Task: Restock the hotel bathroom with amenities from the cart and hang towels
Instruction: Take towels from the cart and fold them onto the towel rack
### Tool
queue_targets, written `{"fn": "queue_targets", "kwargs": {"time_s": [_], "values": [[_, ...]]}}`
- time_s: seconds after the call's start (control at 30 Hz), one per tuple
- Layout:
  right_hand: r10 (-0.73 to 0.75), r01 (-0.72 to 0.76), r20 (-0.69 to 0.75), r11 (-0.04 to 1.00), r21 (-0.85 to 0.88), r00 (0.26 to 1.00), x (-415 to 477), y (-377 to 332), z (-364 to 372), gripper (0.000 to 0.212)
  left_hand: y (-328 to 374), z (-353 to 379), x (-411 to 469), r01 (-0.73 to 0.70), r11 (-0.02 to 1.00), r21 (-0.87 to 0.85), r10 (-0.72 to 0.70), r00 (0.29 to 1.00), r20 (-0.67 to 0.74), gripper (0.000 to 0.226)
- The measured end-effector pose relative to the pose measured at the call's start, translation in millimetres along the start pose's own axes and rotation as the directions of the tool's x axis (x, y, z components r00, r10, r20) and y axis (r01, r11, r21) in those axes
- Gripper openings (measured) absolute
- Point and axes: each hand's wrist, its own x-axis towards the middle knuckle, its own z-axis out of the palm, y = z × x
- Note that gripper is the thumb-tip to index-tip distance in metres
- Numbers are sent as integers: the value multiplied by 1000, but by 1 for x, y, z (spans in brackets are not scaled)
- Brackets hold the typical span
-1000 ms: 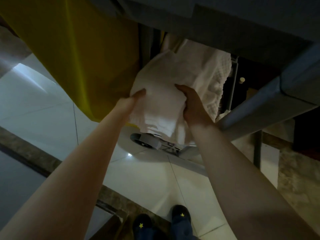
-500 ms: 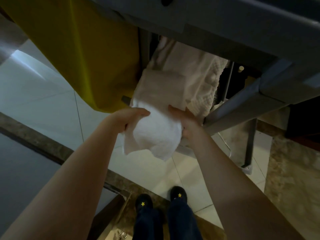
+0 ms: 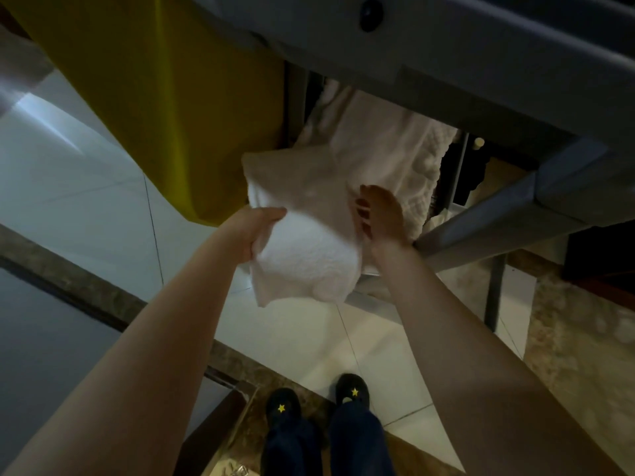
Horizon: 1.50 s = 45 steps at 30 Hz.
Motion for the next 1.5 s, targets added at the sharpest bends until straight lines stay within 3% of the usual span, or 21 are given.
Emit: {"fn": "queue_targets", "kwargs": {"time_s": [0.07, 0.1, 0.13, 0.2, 0.23, 0.3, 0.37, 0.4, 0.43, 0.6, 0.7, 0.8, 0.9, 0.97, 1.0, 1.07, 1.13, 1.17, 1.33, 1.43, 1.5], "values": [[16, -9, -243, 1000, 28, 970, 22, -2, 0, 53, -1, -5, 5, -21, 1000, -20, 20, 998, -51, 31], [3, -20, -270, 998, -60, 963, 29, 1, -2, 56, -2, -7, 7, -23, 1000, -15, 22, 998, -58, 33], [-29, -25, -227, 973, -229, 973, 30, 4, -5, 54, -3, -10, 8, -28, 1000, -11, 27, 998, -57, 33], [-138, 48, -113, 817, -574, 984, 31, 16, -12, 44, -6, -16, 10, -47, 999, -2, 47, 996, -73, 28], [-214, 125, -52, 731, -671, 975, 33, 19, -15, 44, -8, -19, 13, -55, 998, 0, 55, 995, -87, 27], [-328, 230, -6, 675, -701, 945, 35, 20, -14, 46, -10, -26, 14, -72, 997, -21, 69, 992, -102, 25], [-313, 261, -11, 811, -524, 950, 46, 12, -12, 40, -9, -30, 14, -76, 997, -25, 74, 993, -92, 20], [-235, 187, -63, 886, -424, 970, 51, 5, -11, 36, -9, -32, 15, -70, 997, -23, 68, 994, -82, 17], [-206, 158, -72, 894, -418, 976, 54, 1, -10, 35, -9, -33, 14, -70, 997, -23, 68, 995, -72, 12], [-297, 327, 137, 853, -407, 945, 43, -2, -7, 47, -9, -34, 6, -57, 998, -27, 55, 995, -81, 10], [-345, 409, 228, 831, -377, 911, 27, -14, 1, 69, -10, -32, 3, -49, 998, -27, 47, 996, -76, 12], [-351, 387, 163, 853, -352, 922, 24, -23, 5, 42, -11, -28, -1, -45, 998, -36, 41, 994, -102, 25], [-422, 461, 185, 805, -373, 887, 28, -27, 6, 43, -14, -26, -1, -54, 998, -40, 49, 992, -117, 37], [-395, 448, 215, 824, -346, 893, 13, -42, 9, 43, -16, -21, -2, -56, 996, -64, 49, 992, -114, 32], [-345, 401, 244, 884, -241, 906, 1, -51, 11, 43, -17, -18, -5, -48, 995, -84, 39, 993, -108, 24], [-261, 231, 245, 962, 145, 934, -19, -59, 15, 33, -21, -14, -8, -11, 992, -122, 1, 997, -80, 16], [-25, -98, 243, 872, 480, 970, -40, -58, 16, 4, -27, -11, -11, 34, 987, -157, -41, 998, -43, 29], [83, -223, 274, 818, 531, 958, -49, -55, 13, 15, -30, -9, -11, 50, 985, -165, -57, 998, -37, 36], [297, -371, 261, 875, 311, 919, -78, 6, -25, 29, -34, 0, -17, 51, 977, -205, -63, 997, -53, 28], [313, -390, 269, 866, 313, 911, -84, 27, -41, 39, -37, 4, -20, 49, 978, -201, -66, 995, -79, 31], [289, -397, 314, 839, 372, 904, -85, 22, -45, 30, -39, 5, -21, 48, 981, -186, -67, 993, -93, 38]]}}
